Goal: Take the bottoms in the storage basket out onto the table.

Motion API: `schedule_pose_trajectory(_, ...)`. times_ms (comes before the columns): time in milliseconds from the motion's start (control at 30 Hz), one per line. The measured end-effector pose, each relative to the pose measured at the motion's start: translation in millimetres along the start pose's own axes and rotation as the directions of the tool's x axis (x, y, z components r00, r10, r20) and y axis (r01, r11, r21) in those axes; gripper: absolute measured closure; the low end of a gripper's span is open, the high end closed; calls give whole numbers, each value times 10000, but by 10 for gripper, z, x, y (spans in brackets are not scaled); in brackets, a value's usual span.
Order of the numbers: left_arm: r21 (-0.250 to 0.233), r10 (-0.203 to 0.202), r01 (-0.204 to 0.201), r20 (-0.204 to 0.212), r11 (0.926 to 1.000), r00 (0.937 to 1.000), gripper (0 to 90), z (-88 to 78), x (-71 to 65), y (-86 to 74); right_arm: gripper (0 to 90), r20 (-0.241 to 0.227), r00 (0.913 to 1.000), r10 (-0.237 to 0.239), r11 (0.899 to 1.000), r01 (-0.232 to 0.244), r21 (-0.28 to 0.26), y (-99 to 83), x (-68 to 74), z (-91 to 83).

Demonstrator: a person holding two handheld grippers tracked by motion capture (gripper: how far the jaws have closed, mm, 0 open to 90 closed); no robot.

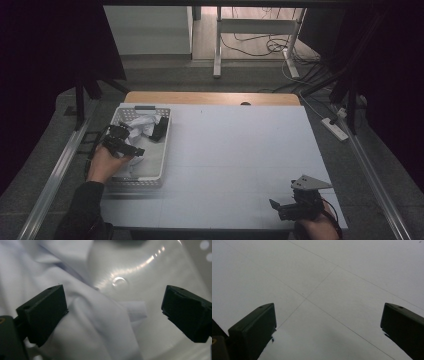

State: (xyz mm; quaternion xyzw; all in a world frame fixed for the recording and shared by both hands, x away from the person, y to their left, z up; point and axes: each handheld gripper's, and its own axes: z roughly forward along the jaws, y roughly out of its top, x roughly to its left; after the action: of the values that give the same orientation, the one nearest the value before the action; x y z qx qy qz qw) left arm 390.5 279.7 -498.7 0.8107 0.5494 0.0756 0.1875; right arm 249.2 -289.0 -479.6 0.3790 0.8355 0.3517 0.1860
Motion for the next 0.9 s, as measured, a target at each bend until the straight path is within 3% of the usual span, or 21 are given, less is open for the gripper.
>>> schedule_pose_trajectory(100, 499, 103, -93, -183, 9987, 9998, 66, 73, -23, 9, 8, -3, 10000, -5, 10000, 5, -3, 0, 0, -1)
schedule_pose_trajectory(400, 1050, 89, -28, -574, 9945, 9983, 193, 142, -36, 24, 8, -11, 10000, -69, 10000, 69, -1, -1, 5, -2)
schedule_pose_trajectory(533, 1131, 245, -139, -935, 9935, 9953, 342, 125, -69, 7, 8, -12, 9999, -101, 9999, 101, 3, -1, 8, -1)
schedule_pose_trajectory(633, 943, 353, -242, -1181, 9952, 9924, 526, 106, -92, 4, 8, -18, 9999, -124, 9999, 124, 3, 0, 11, 1)
schedule_pose_trajectory(667, 897, 358, -256, -1147, 9956, 9928, 624, 105, -93, 2, 8, -12, 9999, -131, 9999, 131, 1, 0, 13, 1)
schedule_pose_trajectory(767, 727, 223, -141, -1128, 9973, 9934, 797, 93, -93, 3, 8, -15, 9999, -138, 9999, 138, 1, 0, 14, 1)
schedule_pose_trajectory(900, 137, -156, 167, -772, 9998, 9969, 815, -2, -48, 9, 8, -30, 9999, -146, 9999, 146, -4, 0, 14, 1)
